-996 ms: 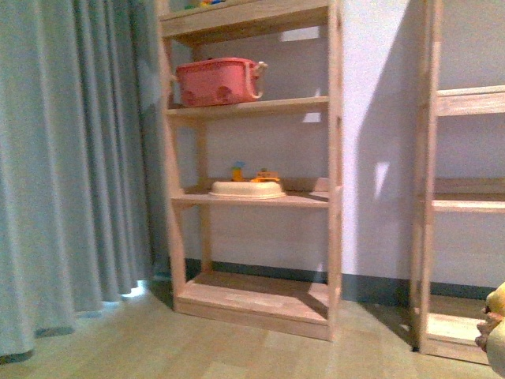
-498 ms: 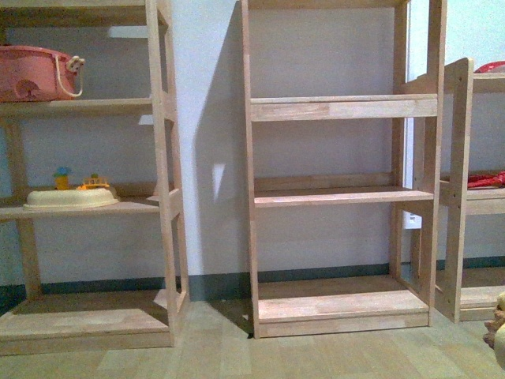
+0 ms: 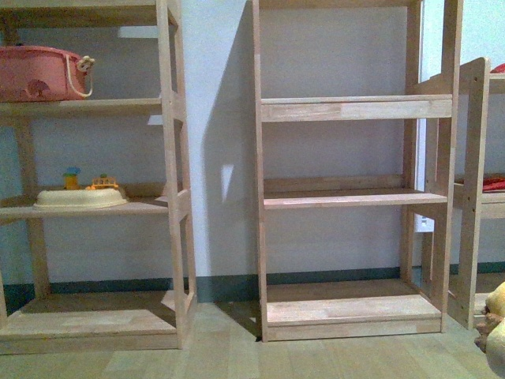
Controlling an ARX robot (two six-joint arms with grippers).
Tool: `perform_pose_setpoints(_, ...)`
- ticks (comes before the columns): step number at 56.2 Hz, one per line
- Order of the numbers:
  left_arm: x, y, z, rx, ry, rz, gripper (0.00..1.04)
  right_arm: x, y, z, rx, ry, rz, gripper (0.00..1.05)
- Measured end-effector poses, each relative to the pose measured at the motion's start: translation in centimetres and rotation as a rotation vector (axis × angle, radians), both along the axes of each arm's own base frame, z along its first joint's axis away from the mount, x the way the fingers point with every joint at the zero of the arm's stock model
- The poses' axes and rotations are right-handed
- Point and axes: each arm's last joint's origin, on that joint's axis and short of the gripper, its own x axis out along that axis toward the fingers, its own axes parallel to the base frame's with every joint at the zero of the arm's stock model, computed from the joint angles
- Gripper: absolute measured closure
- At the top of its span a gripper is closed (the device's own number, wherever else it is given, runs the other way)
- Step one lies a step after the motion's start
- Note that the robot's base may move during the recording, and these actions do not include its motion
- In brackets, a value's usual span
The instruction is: Put away toys
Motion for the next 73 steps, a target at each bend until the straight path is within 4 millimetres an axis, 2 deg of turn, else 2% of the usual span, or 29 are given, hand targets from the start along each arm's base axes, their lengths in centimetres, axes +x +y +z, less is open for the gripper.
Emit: perform_pose_setpoints(73, 0.0, 0.0, 0.0, 0.0, 0.0, -0.001, 0.06, 0.0, 0.0, 0.0, 0.0, 0.0, 0.0, 0.88)
